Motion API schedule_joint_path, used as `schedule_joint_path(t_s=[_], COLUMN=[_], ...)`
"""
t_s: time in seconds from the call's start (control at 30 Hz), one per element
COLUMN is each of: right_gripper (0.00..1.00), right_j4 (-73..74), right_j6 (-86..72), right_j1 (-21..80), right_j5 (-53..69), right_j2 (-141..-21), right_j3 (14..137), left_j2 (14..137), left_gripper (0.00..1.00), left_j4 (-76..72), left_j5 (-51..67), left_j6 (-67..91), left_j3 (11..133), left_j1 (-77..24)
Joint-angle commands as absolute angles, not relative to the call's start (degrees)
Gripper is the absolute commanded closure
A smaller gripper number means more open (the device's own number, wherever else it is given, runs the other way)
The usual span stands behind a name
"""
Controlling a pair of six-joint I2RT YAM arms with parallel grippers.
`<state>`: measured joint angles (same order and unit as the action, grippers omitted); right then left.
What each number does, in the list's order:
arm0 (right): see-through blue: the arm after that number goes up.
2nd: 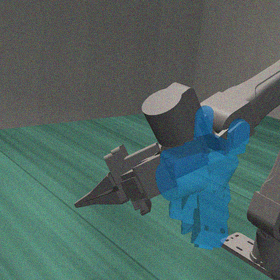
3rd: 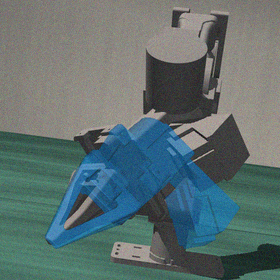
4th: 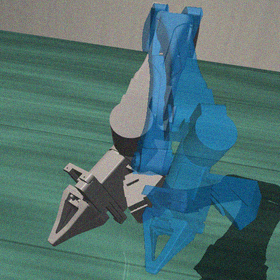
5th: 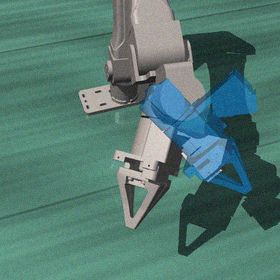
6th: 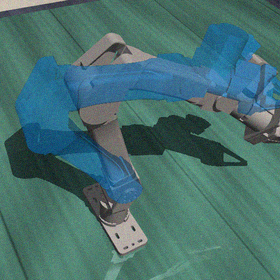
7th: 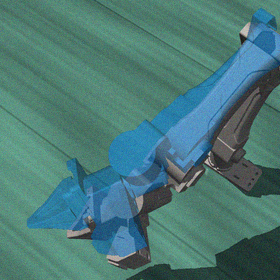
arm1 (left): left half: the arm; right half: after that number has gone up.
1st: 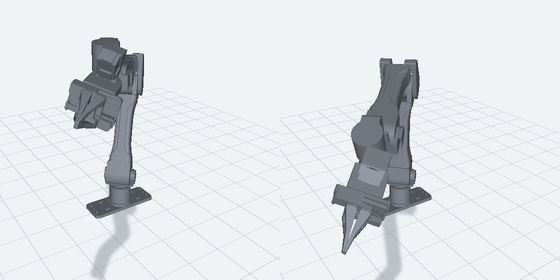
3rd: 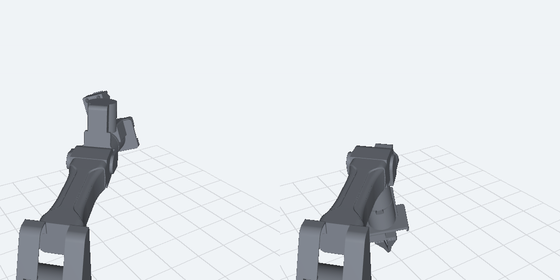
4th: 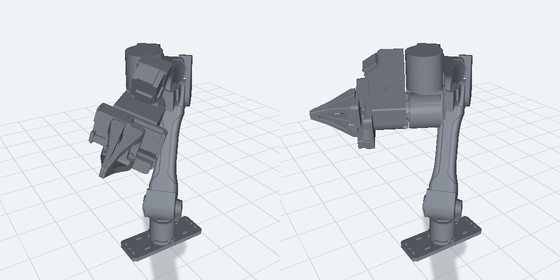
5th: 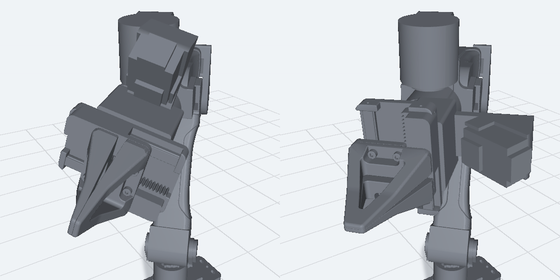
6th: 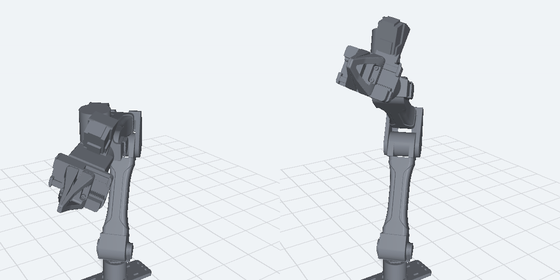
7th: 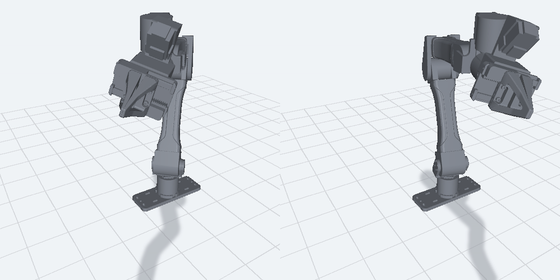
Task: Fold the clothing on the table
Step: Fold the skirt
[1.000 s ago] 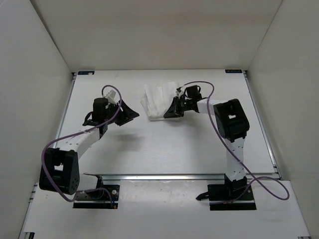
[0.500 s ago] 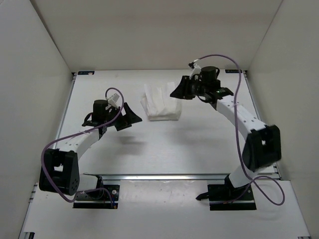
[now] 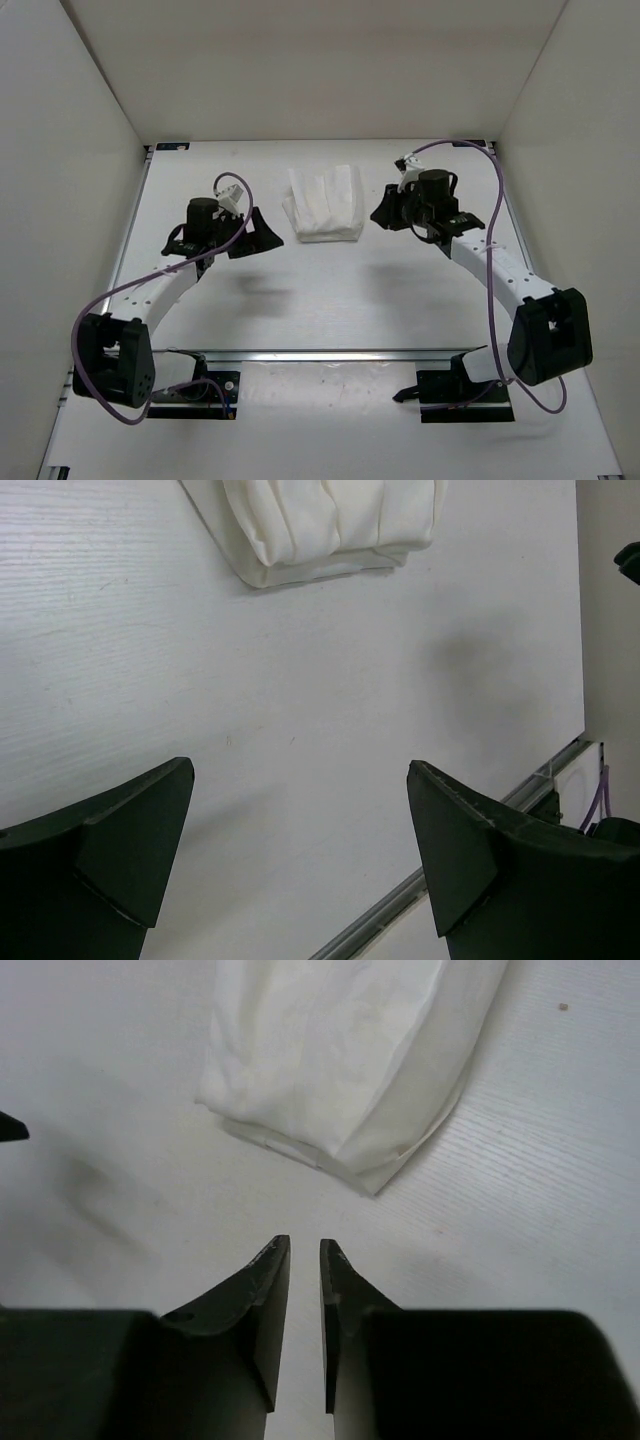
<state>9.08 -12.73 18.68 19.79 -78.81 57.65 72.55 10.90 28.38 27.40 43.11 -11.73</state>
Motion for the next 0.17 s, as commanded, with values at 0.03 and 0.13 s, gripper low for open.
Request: schedule_joint_path(t_s=[0.03, 0.13], right_gripper=[0.91, 1.0], right_j4=[2.28, 2.2], right_j6=[-10.11, -9.23], right_j1=[19.34, 19.69], right_j5=[18.72, 19.07], right_j2=[-75.32, -76.55], right_j3=[56.6, 56.52], left_j2=[69.7, 71.01], left_gripper=[0.02, 0.01], left_j4=[13.09, 15.99], left_j5=[25.14, 22.51], left_j6=[24.78, 24.26], left_j3=[44.03, 45.52], left_j1=[-12.03, -12.13])
